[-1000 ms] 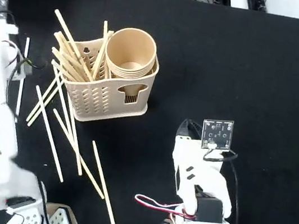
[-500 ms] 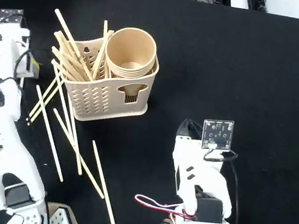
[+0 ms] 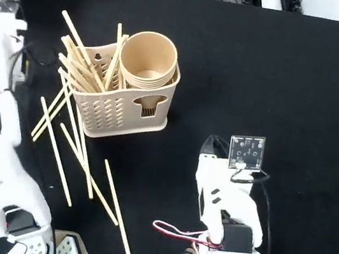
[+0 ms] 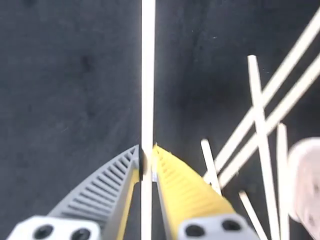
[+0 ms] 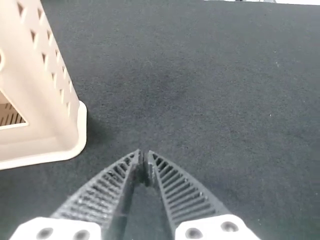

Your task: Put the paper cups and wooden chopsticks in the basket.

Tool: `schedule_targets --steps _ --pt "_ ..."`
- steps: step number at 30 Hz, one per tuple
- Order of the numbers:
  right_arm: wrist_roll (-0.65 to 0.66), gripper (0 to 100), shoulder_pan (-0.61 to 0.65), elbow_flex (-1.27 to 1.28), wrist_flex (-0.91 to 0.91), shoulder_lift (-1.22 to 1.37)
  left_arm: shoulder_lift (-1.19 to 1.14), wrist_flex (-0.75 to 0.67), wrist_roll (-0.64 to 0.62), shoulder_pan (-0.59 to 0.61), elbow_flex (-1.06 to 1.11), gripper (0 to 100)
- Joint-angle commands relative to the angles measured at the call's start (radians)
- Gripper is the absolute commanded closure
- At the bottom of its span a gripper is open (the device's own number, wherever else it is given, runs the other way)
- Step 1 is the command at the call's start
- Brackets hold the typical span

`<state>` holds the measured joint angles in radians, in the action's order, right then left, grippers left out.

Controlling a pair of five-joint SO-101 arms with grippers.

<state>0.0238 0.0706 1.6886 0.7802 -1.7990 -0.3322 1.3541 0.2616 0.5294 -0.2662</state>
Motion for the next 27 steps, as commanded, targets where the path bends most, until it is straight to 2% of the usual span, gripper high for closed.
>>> schedule_targets --steps 1,4,10,15,18,22,25,27 --pt "0.011 97.9 -0.006 -0.004 0.002 -0.074 0.374 0.032 0.0 -0.025 0.145 97" --pt "0.011 97.9 -0.006 -0.004 0.002 -0.074 0.649 -0.037 0.0 -0.065 0.348 97" --pt "0.011 97.9 -0.006 -0.004 0.002 -0.074 1.266 -0.318 0.0 -0.15 0.779 97" --pt "0.011 97.9 -0.006 -0.004 0.002 -0.074 1.755 -0.675 -0.002 -0.243 1.109 97" --pt "0.011 97.9 -0.006 -0.004 0.002 -0.074 1.985 -0.913 -0.002 -0.351 1.303 97" --pt "0.011 97.9 -0.006 -0.004 0.002 -0.074 2.134 -1.162 -0.003 -0.518 1.504 97" --pt "0.011 97.9 -0.006 -0.004 0.002 -0.074 2.094 -1.254 -0.025 -0.59 1.554 97" --pt "0.011 97.9 -0.006 -0.004 0.002 -0.074 2.012 -1.297 -0.104 -0.601 1.537 97"
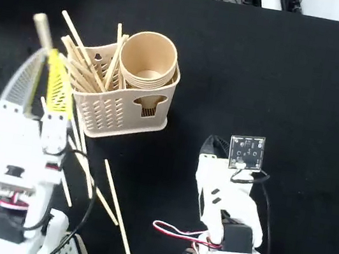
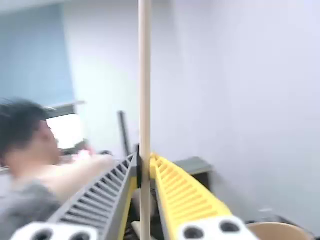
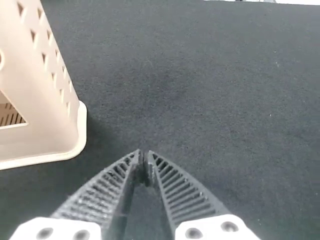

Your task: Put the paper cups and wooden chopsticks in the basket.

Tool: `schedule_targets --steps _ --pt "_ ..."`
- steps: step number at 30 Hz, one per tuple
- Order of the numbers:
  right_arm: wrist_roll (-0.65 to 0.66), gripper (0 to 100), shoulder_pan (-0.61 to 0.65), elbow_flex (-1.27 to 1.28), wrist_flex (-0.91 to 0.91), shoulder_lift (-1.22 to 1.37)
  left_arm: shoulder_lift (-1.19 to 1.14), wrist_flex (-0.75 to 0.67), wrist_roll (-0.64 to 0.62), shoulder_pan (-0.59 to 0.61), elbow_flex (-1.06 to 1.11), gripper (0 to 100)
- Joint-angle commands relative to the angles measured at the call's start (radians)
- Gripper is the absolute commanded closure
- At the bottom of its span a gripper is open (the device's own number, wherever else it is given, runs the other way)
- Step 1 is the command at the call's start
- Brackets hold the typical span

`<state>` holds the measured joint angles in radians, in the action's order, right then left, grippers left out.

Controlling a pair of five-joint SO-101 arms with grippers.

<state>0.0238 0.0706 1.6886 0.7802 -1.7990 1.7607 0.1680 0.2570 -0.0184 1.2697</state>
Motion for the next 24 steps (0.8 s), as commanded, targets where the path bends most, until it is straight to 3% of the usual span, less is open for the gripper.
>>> schedule_targets --steps 1,10,21,24 --pt "0.011 97.9 -0.006 -0.004 0.002 -0.074 -0.138 -0.133 -0.141 -0.044 -0.025 97" --pt "0.011 97.9 -0.006 -0.004 0.002 -0.074 -0.701 -0.164 -0.425 0.105 -0.329 97" --pt "0.011 97.9 -0.006 -0.004 0.002 -0.074 -0.844 -0.161 -0.442 0.12 -0.278 97" --pt "0.011 97.9 -0.006 -0.004 0.002 -0.074 -0.841 -0.107 -0.445 0.12 -0.272 87"
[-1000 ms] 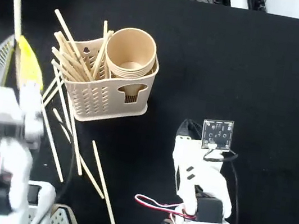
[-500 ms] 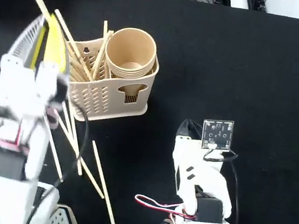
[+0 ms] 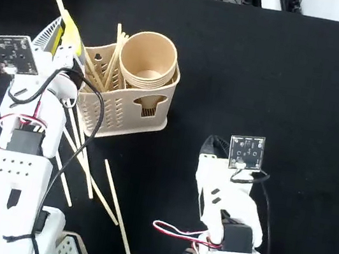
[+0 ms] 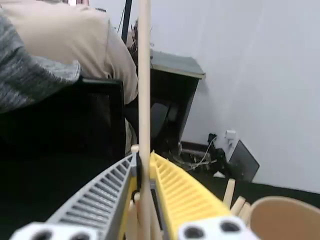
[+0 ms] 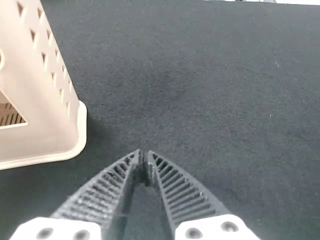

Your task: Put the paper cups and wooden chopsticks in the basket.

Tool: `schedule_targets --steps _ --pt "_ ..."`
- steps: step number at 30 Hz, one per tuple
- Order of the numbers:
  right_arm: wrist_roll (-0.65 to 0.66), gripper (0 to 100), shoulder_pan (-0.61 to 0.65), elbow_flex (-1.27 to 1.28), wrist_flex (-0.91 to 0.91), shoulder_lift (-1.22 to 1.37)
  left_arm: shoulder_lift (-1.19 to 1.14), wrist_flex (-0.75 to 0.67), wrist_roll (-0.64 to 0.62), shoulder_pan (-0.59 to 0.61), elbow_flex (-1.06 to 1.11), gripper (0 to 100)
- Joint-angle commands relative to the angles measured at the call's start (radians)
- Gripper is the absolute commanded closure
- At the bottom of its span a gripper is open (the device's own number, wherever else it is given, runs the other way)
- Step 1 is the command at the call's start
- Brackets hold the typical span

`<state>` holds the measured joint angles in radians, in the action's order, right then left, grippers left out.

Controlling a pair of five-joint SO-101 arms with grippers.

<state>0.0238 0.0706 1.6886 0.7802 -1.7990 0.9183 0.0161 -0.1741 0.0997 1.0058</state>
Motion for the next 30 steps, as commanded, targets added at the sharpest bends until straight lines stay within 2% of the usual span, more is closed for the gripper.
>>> schedule_targets --steps 1,5,10,13,17,21,26,30 --pt "0.011 97.9 -0.006 -0.004 0.002 -0.074 0.011 0.101 -0.031 0.002 -0.019 84" --pt "0.011 97.9 -0.006 -0.004 0.002 -0.074 0.098 0.376 -0.147 0.007 -0.11 76" --pt "0.011 97.9 -0.006 -0.004 0.002 -0.074 0.255 0.658 -0.13 0.018 -0.254 75" --pt "0.011 97.9 -0.006 -0.004 0.002 -0.074 0.321 0.784 -0.091 0.101 -0.297 75" --pt "0.011 97.9 -0.006 -0.004 0.002 -0.074 0.272 0.878 -0.087 0.297 -0.298 75" --pt "0.011 97.9 -0.006 -0.004 0.002 -0.074 0.095 0.971 -0.081 0.438 -0.306 75" --pt "0.011 97.9 -0.006 -0.004 0.002 -0.074 -0.193 1.02 -0.089 0.467 -0.288 75" --pt "0.011 97.9 -0.006 -0.004 0.002 -0.074 -0.413 0.945 -0.087 0.45 -0.278 75"
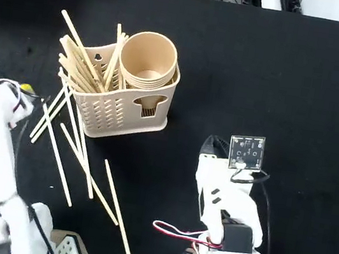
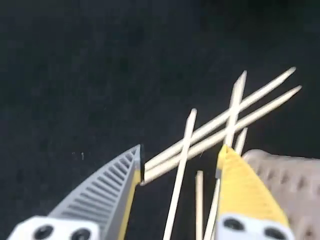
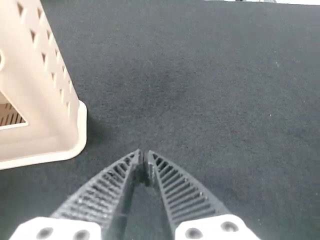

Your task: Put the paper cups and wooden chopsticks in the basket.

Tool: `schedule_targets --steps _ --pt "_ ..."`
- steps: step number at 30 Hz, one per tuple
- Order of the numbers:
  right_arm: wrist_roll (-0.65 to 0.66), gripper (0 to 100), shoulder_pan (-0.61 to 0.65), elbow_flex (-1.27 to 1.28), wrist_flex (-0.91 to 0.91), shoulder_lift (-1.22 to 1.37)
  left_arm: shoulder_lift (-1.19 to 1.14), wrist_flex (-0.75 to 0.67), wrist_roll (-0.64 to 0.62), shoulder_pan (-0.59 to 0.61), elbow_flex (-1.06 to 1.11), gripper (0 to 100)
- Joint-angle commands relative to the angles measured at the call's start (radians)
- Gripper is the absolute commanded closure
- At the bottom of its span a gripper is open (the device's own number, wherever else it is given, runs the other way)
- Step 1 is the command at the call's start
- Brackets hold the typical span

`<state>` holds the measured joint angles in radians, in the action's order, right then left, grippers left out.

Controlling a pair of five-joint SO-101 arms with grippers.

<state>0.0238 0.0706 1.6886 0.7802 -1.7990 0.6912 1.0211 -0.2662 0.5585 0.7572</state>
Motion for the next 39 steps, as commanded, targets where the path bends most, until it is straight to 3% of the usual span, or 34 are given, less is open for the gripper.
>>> schedule_targets --steps 1,4,7,10,15,20,25,30,33,39 --pt "0.011 97.9 -0.006 -0.004 0.002 -0.074 -0.238 -0.083 0.005 -0.018 -0.03 75" --pt "0.011 97.9 -0.006 -0.004 0.002 -0.074 -0.367 -0.132 0.051 -0.077 -0.03 75" --pt "0.011 97.9 -0.006 -0.004 0.002 -0.074 -0.46 -0.144 0.232 -0.163 -0.041 76" --pt "0.011 97.9 -0.008 -0.004 0.002 -0.074 -0.493 -0.167 0.298 -0.216 -0.039 76" --pt "0.011 97.9 -0.008 -0.004 0.002 -0.074 -0.5 -0.311 0.304 -0.177 -0.036 75" --pt "0.011 97.9 -0.008 -0.004 0.002 -0.074 -0.502 -0.339 0.385 -0.157 -0.022 76" --pt "0.011 97.9 -0.008 -0.004 0.002 -0.074 -0.532 -0.348 0.368 -0.153 0.016 76" --pt "0.011 97.9 -0.008 -0.004 0.002 -0.074 -0.654 -0.331 0.186 -0.101 -0.088 76" --pt "0.011 97.9 -0.008 -0.004 0.002 -0.073 -0.721 -0.226 0.184 -0.108 -0.17 76" --pt "0.011 97.9 -0.009 -0.004 0.002 -0.073 -0.761 -0.192 0.253 -0.122 -0.208 98"
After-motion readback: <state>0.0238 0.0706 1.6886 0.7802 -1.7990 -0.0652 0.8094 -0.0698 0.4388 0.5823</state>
